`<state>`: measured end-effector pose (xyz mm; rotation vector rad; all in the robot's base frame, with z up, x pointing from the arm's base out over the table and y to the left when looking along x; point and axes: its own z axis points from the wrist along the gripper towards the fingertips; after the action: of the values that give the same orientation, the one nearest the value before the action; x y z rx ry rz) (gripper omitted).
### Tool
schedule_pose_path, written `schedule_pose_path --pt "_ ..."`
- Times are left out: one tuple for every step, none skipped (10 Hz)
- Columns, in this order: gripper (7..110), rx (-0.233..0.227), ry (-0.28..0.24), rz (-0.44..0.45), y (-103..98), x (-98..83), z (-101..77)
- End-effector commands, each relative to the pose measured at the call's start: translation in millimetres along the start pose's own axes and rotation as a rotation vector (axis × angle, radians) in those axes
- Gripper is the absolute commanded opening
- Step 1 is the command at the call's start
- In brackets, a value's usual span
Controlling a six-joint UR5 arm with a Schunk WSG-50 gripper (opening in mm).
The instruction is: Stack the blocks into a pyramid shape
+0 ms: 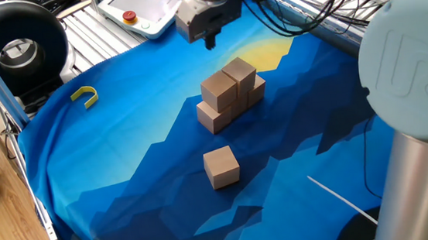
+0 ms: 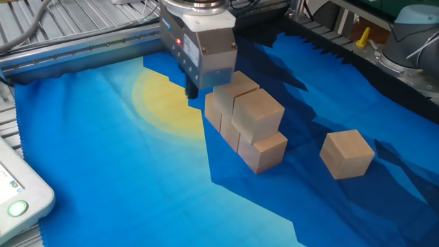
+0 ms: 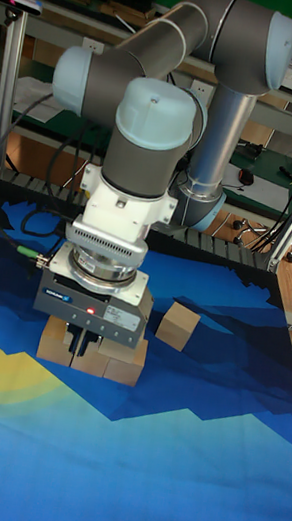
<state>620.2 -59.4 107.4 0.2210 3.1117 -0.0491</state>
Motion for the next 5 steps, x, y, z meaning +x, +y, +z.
schedule_pose_path --pt "7 0.045 0.045 -0.004 -15.2 11.6 -2.6" --pt "7 0.089 0.041 -0.019 -28.0 9.2 -3.8" --pt "7 0.1 0.042 -0.025 -31.6 8.8 -4.1" --pt "7 0.107 0.049 -0.028 -33.9 10.5 -3.8" --pt "7 0.132 0.057 -0.042 -43.6 11.3 -4.7"
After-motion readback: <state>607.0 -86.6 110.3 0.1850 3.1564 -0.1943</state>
